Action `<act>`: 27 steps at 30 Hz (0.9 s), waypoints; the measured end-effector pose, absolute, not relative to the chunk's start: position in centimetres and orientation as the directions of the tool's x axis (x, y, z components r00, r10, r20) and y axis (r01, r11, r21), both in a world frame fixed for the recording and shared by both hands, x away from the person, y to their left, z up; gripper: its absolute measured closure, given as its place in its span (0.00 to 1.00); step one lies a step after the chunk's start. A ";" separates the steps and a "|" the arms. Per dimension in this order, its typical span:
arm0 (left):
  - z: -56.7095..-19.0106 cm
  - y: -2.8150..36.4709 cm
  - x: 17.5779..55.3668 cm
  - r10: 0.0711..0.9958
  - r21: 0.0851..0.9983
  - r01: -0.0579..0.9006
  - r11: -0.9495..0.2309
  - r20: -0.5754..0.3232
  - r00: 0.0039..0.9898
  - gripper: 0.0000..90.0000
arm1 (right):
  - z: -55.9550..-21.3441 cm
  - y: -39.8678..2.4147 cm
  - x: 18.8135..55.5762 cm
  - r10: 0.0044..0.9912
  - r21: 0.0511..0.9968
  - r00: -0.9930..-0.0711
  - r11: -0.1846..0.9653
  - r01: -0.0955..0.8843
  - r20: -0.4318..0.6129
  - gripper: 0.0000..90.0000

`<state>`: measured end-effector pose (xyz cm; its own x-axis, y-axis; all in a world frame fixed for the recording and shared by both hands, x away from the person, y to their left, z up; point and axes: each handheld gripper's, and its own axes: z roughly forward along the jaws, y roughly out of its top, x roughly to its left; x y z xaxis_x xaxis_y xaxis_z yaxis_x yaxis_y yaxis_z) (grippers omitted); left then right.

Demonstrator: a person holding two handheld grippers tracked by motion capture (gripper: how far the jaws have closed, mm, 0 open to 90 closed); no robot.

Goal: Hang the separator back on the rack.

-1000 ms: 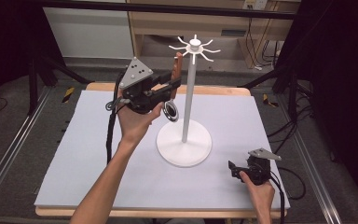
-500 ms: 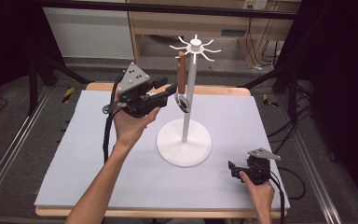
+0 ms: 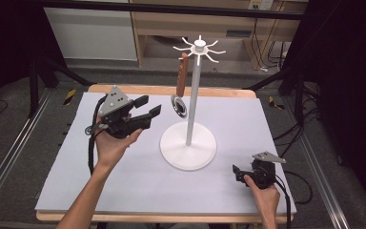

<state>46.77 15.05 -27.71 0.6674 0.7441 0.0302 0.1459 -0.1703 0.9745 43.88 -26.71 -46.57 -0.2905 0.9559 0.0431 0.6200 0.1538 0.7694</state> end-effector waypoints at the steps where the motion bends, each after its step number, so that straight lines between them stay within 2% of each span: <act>1: -28.1 15.4 46.7 0.747 0.973 0.152 -0.175 0.031 0.664 0.50 | -46.6 -26.7 43.9 0.956 0.770 -0.291 0.156 0.619 0.041 0.09; 11: -31.8 17.8 45.8 0.767 0.946 0.228 -0.232 0.034 0.640 0.44 | -46.6 -26.7 43.8 0.957 0.768 -0.289 0.158 0.620 0.037 0.09; 21: -37.7 19.9 45.7 0.794 0.906 0.336 -0.258 0.001 0.607 0.40 | -46.6 -26.7 43.8 0.956 0.764 -0.290 0.157 0.625 0.041 0.09; 27: -40.7 21.6 45.7 0.820 0.886 0.403 -0.230 -0.046 0.570 0.39 | -46.7 -26.6 43.8 0.957 0.760 -0.286 0.157 0.631 0.040 0.09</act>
